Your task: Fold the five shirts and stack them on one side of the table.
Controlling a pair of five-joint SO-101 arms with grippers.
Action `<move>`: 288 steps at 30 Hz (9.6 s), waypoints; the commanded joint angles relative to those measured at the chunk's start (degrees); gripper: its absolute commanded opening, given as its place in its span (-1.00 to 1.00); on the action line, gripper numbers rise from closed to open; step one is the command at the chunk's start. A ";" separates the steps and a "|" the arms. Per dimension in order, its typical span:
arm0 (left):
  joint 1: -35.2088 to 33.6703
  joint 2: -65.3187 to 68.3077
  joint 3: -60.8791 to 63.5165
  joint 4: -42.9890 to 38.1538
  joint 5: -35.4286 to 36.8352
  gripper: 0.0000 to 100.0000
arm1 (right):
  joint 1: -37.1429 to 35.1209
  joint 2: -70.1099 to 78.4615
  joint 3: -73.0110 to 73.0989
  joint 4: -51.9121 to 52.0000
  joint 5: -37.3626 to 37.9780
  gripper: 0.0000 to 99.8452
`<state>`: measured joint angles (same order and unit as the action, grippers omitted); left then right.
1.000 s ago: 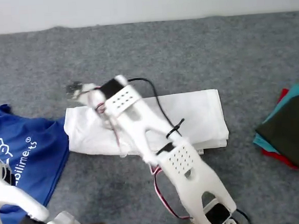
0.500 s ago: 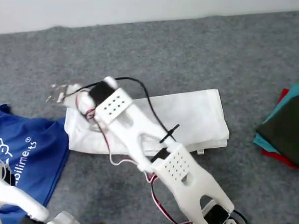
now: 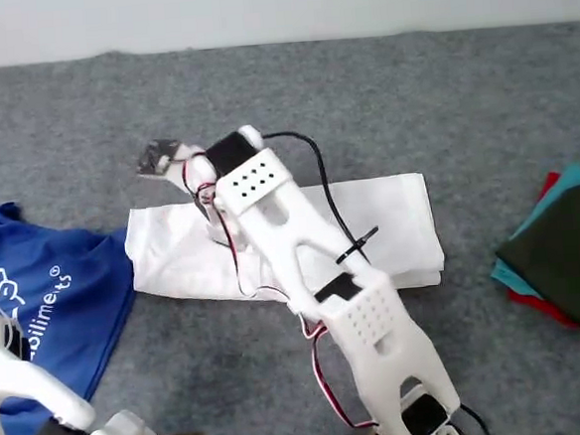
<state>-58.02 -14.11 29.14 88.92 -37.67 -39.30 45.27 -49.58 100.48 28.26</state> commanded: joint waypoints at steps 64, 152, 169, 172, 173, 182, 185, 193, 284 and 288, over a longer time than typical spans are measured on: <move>0.44 -8.09 -12.35 9.67 -0.18 -0.93 | -2.24 -1.27 -3.78 2.07 -2.20 -0.98; 3.87 -24.26 -2.15 11.52 3.78 -0.93 | 37.58 -31.25 26.46 2.33 7.65 -0.98; 3.87 -24.35 -1.98 10.99 3.87 -0.93 | 10.42 -38.02 25.58 -0.75 -2.73 -0.98; 3.60 -24.35 -1.80 11.08 3.87 -0.93 | 8.04 -36.62 25.67 -3.30 -2.81 -0.98; 3.60 -24.35 -1.80 11.08 3.87 -0.93 | 7.43 -35.47 25.49 -3.56 -2.81 -0.98; 3.60 -24.35 -1.71 11.08 3.87 -0.93 | 3.82 -25.36 23.12 -7.16 -5.01 -0.98; 3.60 -24.35 -1.71 11.08 3.87 -0.93 | 2.33 -22.46 20.57 -8.04 -5.10 -0.98; 3.60 -24.35 -1.71 11.08 3.87 -0.93 | 0.40 -14.64 10.90 -7.78 -5.19 -0.98; 3.87 -24.35 1.63 9.85 3.87 -0.93 | -3.74 0.48 -17.14 -0.04 0.26 -0.98; 3.87 -24.35 1.63 9.85 3.87 -0.93 | -2.07 0.13 -16.26 2.68 -0.62 -0.98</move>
<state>-54.59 -36.97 31.34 99.12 -34.24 -42.37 48.70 -63.91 100.57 28.26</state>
